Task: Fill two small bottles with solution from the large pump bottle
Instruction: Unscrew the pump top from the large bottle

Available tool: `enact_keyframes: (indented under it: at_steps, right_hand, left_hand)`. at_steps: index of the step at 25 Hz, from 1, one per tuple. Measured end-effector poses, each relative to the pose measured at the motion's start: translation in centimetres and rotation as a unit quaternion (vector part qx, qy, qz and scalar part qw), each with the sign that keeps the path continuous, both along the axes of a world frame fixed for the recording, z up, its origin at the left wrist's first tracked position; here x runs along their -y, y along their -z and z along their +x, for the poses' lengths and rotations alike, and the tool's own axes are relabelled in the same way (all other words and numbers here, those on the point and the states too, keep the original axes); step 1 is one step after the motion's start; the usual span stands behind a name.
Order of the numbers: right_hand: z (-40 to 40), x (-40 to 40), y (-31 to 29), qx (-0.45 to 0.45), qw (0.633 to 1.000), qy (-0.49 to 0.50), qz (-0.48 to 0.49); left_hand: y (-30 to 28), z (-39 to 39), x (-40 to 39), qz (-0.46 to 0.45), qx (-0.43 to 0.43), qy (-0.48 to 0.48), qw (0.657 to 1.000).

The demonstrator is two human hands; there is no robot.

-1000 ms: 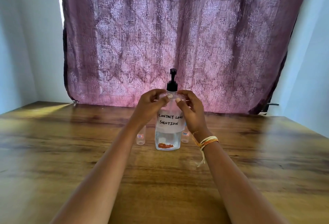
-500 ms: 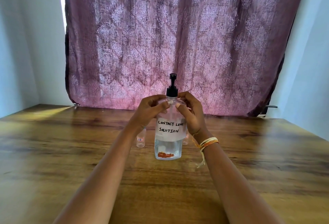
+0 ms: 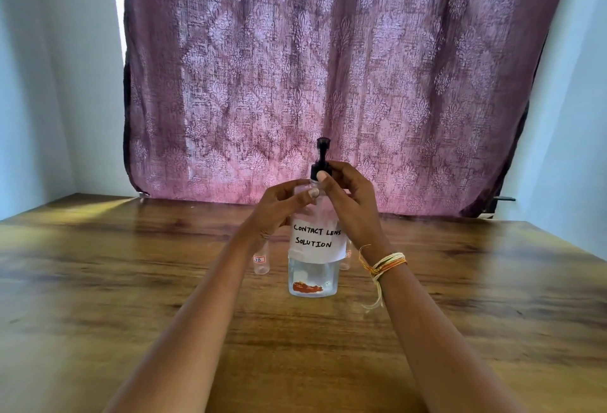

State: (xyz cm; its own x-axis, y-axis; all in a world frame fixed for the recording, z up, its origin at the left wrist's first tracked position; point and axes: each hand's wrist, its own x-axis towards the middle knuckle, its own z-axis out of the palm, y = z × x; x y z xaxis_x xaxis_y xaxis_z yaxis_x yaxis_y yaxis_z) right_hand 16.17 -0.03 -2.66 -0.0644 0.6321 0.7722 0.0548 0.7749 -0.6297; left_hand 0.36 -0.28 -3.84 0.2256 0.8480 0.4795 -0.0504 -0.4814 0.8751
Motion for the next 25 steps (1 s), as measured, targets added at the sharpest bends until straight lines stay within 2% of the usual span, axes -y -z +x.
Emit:
enact_keyframes:
  at_steps: [12,19,21,25]
  right_hand:
    - [0.0,0.0,0.0,0.002,1.0,0.016,0.011]
    - [-1.0,0.7,-1.5,-0.021,0.998,0.024,-0.058]
    - [-0.7,0.4,-2.7,0.009,0.997,0.03,-0.071]
    - [0.7,-0.3,-4.5,0.129,0.988,0.011,-0.078]
  left_hand:
    - [0.4,-0.2,-0.4,-0.004,0.008,0.028,1.0]
    - [0.2,-0.3,-0.2,-0.007,0.022,0.03,0.999]
    - [0.1,-0.2,0.0,-0.005,0.028,0.023,0.999]
    - [0.0,-0.2,0.0,0.015,0.016,-0.015,1.0]
